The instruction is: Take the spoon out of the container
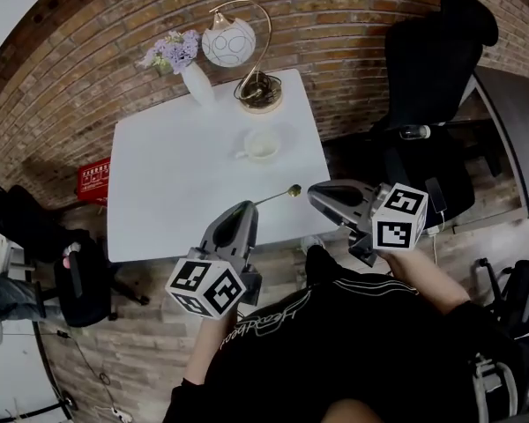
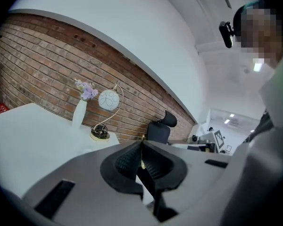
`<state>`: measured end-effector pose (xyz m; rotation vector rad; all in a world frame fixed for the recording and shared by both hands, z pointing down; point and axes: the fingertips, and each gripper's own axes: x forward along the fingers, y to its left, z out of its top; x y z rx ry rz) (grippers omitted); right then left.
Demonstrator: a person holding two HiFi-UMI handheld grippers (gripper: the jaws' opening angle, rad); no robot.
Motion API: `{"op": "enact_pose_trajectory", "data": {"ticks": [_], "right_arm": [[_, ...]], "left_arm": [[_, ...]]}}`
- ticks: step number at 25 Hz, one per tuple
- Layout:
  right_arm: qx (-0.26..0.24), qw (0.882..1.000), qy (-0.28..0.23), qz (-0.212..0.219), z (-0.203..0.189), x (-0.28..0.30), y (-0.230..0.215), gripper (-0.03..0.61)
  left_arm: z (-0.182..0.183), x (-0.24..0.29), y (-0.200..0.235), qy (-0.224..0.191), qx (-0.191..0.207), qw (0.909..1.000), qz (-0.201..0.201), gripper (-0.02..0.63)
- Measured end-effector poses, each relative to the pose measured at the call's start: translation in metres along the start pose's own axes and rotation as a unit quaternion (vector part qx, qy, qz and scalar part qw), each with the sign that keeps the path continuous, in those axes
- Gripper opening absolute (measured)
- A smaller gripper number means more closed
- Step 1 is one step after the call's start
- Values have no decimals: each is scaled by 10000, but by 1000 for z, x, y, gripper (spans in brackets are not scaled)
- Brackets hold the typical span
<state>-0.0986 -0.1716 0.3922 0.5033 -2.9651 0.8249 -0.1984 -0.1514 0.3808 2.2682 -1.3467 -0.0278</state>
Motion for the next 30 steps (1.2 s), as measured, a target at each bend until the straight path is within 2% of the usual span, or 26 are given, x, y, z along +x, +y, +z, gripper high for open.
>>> {"op": "enact_pose_trajectory", "data": {"ticks": [12,30], "right_arm": [[-14,9997,9,-258,-17,-13,16,-3],[-58,9996,-98,-239,-13,-14,27,-3]], "left_arm": [[-11,-20,-13,36,-112,9998,-183,8],[-9,-32,-16,-23,-90,9998,-157,8]]}}
